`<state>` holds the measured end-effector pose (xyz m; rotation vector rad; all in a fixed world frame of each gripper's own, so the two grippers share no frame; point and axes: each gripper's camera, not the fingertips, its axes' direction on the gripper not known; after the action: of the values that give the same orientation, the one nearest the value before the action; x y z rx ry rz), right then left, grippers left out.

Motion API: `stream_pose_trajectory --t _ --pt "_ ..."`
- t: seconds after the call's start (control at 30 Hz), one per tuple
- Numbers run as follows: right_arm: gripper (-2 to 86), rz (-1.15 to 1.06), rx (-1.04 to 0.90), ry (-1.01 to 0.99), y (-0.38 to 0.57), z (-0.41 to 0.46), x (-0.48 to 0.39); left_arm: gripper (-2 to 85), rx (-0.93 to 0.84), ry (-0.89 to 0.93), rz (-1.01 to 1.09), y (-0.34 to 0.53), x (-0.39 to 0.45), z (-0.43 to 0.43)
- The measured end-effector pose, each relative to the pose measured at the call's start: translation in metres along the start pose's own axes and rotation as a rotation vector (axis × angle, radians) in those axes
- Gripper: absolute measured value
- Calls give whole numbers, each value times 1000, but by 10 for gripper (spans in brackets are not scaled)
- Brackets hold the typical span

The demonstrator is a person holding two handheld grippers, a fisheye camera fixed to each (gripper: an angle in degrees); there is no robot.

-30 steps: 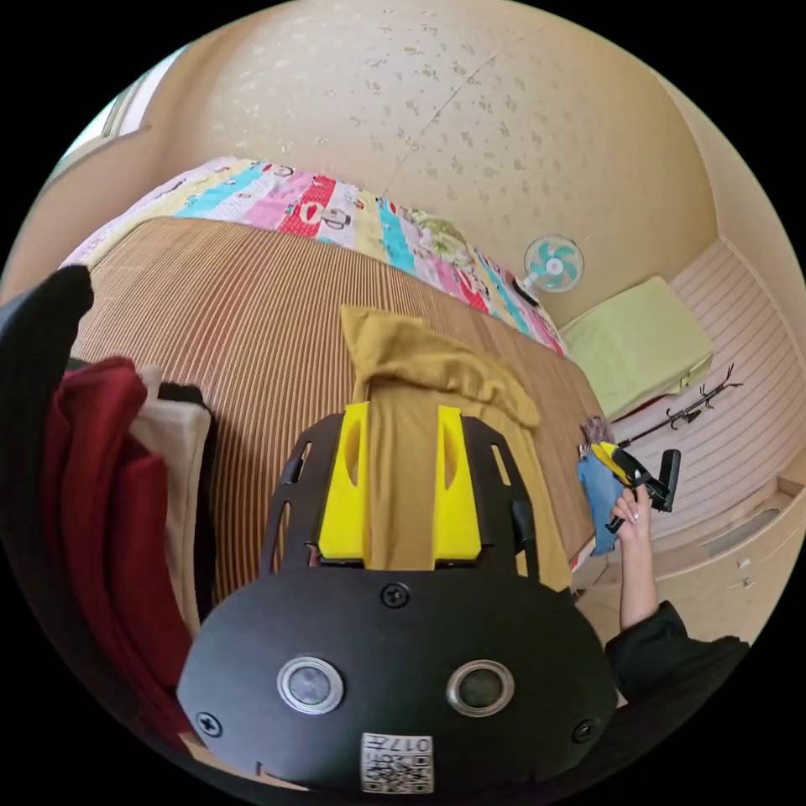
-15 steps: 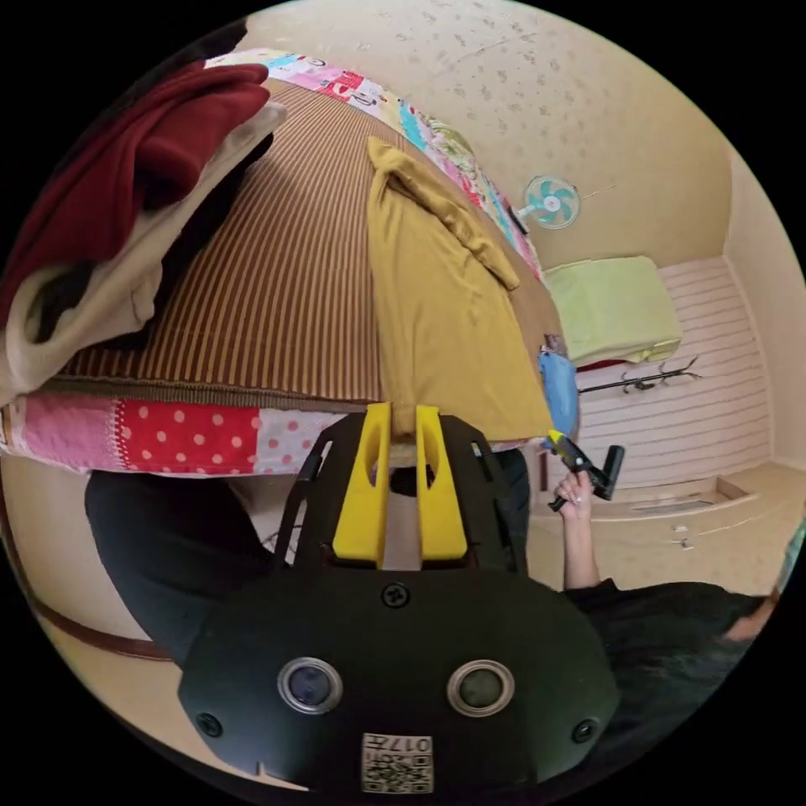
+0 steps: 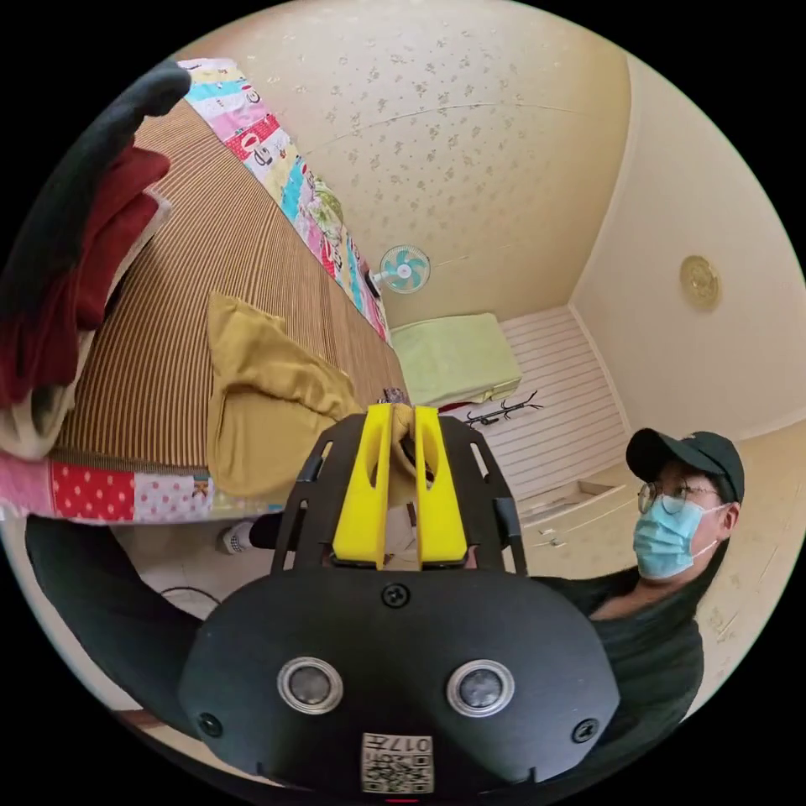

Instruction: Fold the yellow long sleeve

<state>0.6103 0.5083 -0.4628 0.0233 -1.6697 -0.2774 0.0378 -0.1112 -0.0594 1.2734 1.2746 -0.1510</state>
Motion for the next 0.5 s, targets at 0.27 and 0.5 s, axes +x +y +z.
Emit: stream_pose_trajectory --t 0.27,0.5 --pt "21 25 14 472 -124 175 26 104 189 -310 10 -121 -33 56" --pt "34 5 -424 599 -21 280 91 118 -169 -701 28 -33 -83 131"
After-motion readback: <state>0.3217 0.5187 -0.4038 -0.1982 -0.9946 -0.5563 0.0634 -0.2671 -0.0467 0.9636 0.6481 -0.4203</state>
